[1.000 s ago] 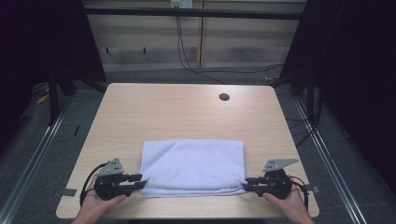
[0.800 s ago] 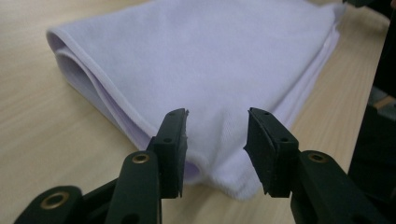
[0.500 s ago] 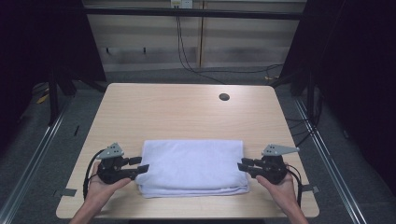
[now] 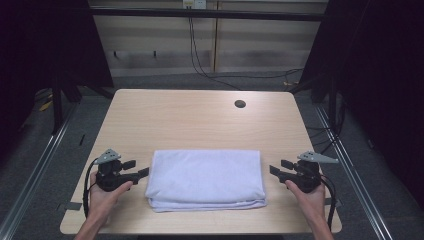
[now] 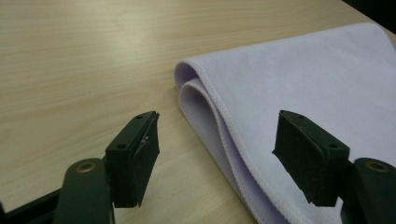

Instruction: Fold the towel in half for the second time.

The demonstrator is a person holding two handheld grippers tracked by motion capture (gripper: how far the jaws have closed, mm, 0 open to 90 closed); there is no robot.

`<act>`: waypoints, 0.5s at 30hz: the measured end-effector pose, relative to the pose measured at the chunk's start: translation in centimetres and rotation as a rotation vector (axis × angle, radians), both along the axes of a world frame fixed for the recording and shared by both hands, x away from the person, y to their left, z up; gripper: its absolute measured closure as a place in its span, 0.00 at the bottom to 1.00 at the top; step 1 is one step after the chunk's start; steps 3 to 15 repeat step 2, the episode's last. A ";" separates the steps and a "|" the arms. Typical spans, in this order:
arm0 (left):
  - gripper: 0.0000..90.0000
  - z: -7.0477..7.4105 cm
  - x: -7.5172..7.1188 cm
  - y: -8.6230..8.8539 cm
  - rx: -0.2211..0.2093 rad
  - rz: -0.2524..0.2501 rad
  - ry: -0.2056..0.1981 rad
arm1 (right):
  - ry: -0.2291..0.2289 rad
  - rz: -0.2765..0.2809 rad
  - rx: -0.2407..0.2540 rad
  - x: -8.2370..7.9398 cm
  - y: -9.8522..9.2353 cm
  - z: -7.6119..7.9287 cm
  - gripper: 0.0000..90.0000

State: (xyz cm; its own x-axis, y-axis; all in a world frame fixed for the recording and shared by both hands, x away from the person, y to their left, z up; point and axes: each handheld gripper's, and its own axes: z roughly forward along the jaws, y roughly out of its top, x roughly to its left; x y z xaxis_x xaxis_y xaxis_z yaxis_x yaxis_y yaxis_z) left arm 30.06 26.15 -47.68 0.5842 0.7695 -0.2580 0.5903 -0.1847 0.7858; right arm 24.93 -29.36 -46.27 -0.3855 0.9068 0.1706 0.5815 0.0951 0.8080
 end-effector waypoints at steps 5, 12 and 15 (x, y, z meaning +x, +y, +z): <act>0.32 -0.1 -0.2 0.0 0.031 -0.007 -0.003 | -0.008 -0.027 -0.020 -0.1 -0.2 -0.1 0.41; 0.32 -0.1 -0.2 0.0 0.031 -0.007 -0.003 | -0.008 -0.027 -0.020 -0.1 -0.2 -0.1 0.41; 0.32 -0.1 -0.2 0.0 0.031 -0.007 -0.003 | -0.008 -0.027 -0.020 -0.1 -0.2 -0.1 0.41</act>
